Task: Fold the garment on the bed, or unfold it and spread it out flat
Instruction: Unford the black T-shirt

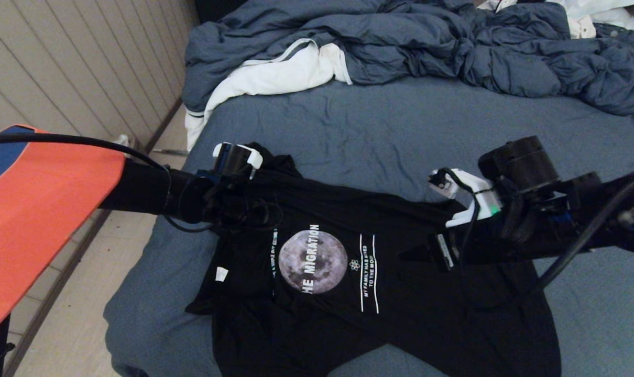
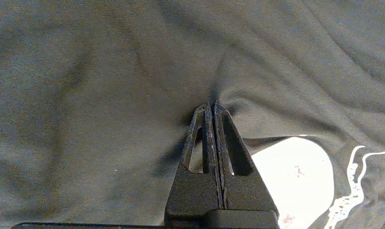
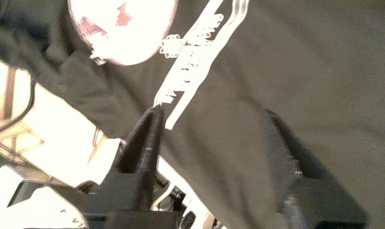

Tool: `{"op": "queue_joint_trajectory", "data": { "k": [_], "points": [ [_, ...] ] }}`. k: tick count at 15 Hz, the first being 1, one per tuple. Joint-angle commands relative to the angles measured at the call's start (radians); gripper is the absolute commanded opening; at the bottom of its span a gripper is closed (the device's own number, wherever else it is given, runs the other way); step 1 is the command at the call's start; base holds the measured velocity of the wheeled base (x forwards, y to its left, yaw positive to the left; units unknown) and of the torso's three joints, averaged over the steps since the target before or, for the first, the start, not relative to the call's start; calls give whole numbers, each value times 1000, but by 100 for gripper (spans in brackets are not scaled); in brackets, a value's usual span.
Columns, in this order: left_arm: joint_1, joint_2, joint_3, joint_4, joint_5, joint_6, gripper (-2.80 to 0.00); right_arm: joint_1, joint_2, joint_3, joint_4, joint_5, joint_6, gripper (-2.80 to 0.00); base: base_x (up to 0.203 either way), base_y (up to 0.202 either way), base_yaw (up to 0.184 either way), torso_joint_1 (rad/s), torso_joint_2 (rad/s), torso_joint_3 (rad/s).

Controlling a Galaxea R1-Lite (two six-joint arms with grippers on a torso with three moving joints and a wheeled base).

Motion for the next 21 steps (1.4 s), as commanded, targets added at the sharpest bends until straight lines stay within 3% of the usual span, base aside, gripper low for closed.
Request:
{"op": "queue_joint_trajectory", "data": {
  "k": [1,7,8,15,21],
  "points": [
    [-2,1,-1,-2,0,-4,-280,54,77,-31,1,1,2,0,0,0,0,0,0,0],
    [-2,10,-7,-2,1,-4,-280,137,186,-132,-4,-21,4,0,0,0,0,0,0,0],
    [-2,12,-7,-2,0,-4,-280,149,201,-143,-5,-21,6,-280,0,0,0,0,0,0],
    [-1,33,-19,-8,1,-3,-280,299,288,-144,-5,-18,12,-280,0,0,0,0,0,0],
    [-1,44,-24,-8,1,-4,-280,316,399,-218,-20,-27,26,-280,0,0,0,0,0,0]
  ]
}}
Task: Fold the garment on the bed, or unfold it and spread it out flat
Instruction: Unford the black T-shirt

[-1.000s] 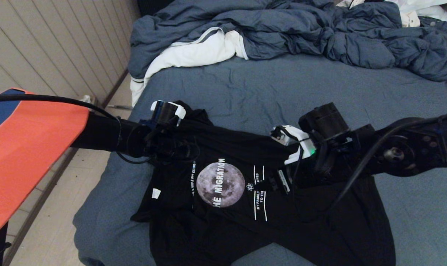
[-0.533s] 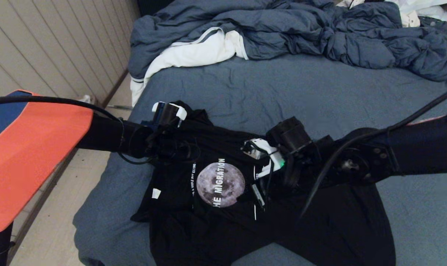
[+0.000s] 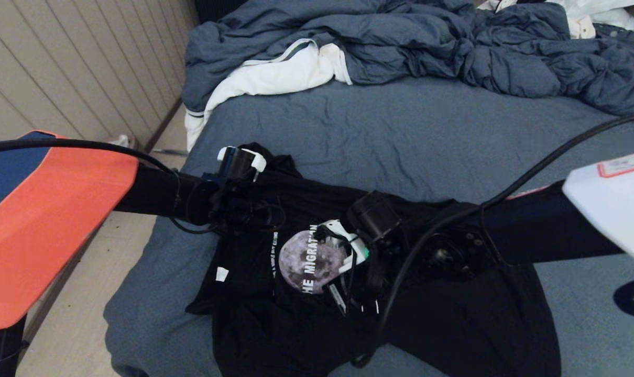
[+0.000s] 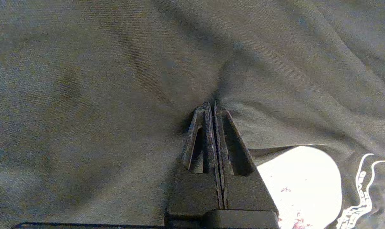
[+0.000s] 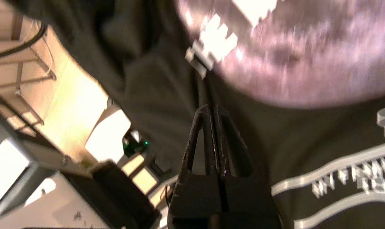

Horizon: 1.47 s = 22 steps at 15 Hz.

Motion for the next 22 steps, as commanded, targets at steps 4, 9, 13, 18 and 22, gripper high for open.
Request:
{"op": "queue_joint_trajectory", "data": {
  "k": [4,9,13,18,22],
  "points": [
    [0,6,0,1,-1,-4,-280,5,72,-75,2,-20,8,-280,0,0,0,0,0,0],
    [0,21,-8,1,1,-4,-280,27,61,-9,0,-19,5,-280,0,0,0,0,0,0],
    [2,27,-12,1,1,-2,-280,47,13,113,-1,-20,-2,-280,0,0,0,0,0,0],
    [3,38,-17,1,1,-2,-280,82,-75,363,-145,-21,-5,-280,0,0,0,0,0,0],
    [3,41,-23,1,1,-4,-280,76,-128,387,-179,-21,2,-280,0,0,0,0,0,0]
  ]
}}
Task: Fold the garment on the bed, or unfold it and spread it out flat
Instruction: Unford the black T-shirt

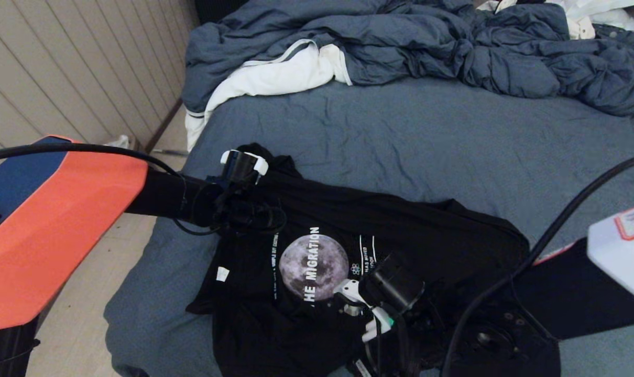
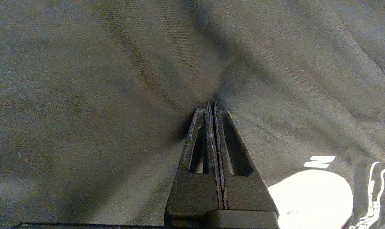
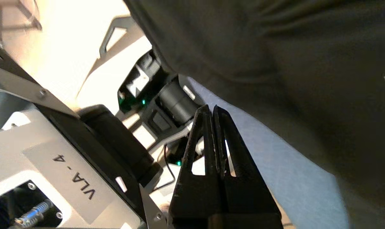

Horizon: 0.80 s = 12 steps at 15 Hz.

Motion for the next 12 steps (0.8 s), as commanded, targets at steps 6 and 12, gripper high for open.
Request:
{"op": "queue_joint_trajectory", "data": {
  "k": [6,12],
  "points": [
    [2,1,-4,2,0,-5,-280,-18,102,-314,-1,-10,87,-280,0,0,0,0,0,0],
    [2,3,-4,2,0,-5,-280,-13,263,-490,5,-59,100,-280,0,0,0,0,0,0]
  ]
}}
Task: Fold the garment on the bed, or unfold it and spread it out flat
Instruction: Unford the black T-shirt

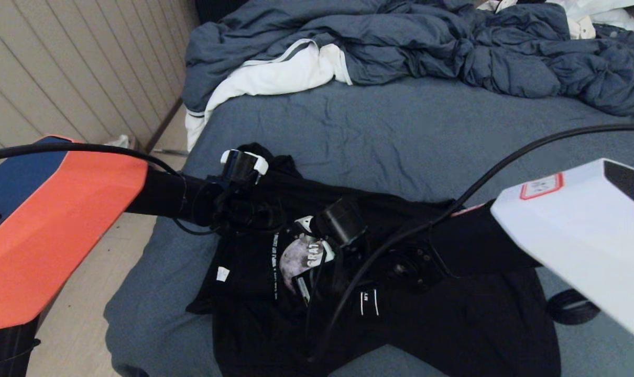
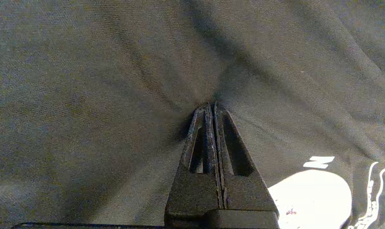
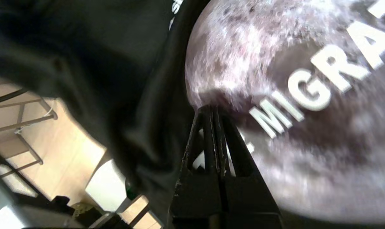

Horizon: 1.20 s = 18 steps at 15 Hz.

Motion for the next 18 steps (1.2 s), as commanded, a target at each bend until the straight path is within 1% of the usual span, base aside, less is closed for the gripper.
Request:
{"op": "queue_joint_trajectory", "data": {
  "k": [1,4,10,12,15,17,18],
  "points": [
    [0,4,0,0,0,-4,-280,4,44,-6,0,1,-1,-280,0,0,0,0,0,0],
    [1,4,0,-2,0,-2,-280,6,23,75,-2,0,-6,-280,0,0,0,0,0,0],
    [8,19,-12,1,0,-2,-280,19,-151,362,-15,6,-16,-280,0,0,0,0,0,0],
    [8,25,-17,1,0,-2,-280,30,-185,451,-58,7,-17,-280,0,0,0,0,0,0],
    [12,31,-24,3,0,-2,-280,71,-213,574,-120,9,-21,-280,0,0,0,0,0,0],
    [15,34,-31,3,0,0,-280,93,-243,635,-162,8,-22,-280,0,0,0,0,0,0],
    [26,34,-42,7,1,0,-280,93,-260,639,-166,7,-21,-280,0,0,0,0,0,0]
  ]
}}
